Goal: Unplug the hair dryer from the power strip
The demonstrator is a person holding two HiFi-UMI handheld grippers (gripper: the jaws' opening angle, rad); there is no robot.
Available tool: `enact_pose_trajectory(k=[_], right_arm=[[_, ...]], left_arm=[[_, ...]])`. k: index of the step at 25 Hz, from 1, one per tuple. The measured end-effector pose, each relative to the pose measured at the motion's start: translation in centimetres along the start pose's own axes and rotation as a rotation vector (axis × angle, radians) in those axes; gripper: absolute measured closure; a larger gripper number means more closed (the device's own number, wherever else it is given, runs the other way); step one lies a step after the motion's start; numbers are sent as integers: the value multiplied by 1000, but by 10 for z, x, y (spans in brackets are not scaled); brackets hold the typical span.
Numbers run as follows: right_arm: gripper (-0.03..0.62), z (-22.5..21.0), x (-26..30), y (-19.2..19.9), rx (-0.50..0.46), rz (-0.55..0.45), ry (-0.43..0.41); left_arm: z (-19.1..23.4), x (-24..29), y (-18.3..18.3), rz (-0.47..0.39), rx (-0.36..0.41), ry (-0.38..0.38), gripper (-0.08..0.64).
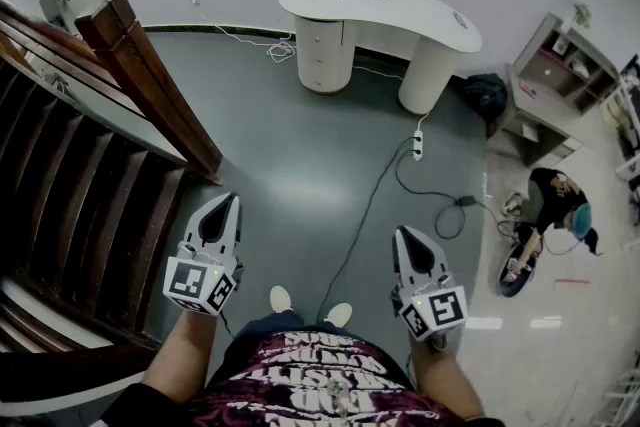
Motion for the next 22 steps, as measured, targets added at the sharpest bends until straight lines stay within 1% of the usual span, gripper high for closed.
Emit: enact_pose_trajectory(k=[4,7,10,13,16,20,22], right_arm=[[558,36,31,-3,-19,17,-50],[558,64,52,-4,-12,23,-66],[557,84,69,-9,-2,23,-47],[557,101,87,-16,-38,30,-15],[557,118,97,-24,-59,24,-3],[557,132,102,-26,-55,27,8],[557,130,103,-23,-21,28,25]], left_arm=[[43,-25,8,8,-41,-60,543],[75,-41,13,18,-44,-76,543],[101,-49,18,15,-43,-67,543],[128,-51,22,-5,-59,-60,543],[148,-49,24,-15,-87,-44,543],[157,-46,19,-11,-87,-8,543],[155,-40,17,0,-62,19,543]])
Point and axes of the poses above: the fingertips, and each gripper's own axes: x forward along the fingers, z to its left, y out of its underside, the point moved 7 cm from there along -x, backward along the fingers, and after that the axes turned 5 degrees about y, right-handed, at the moved point
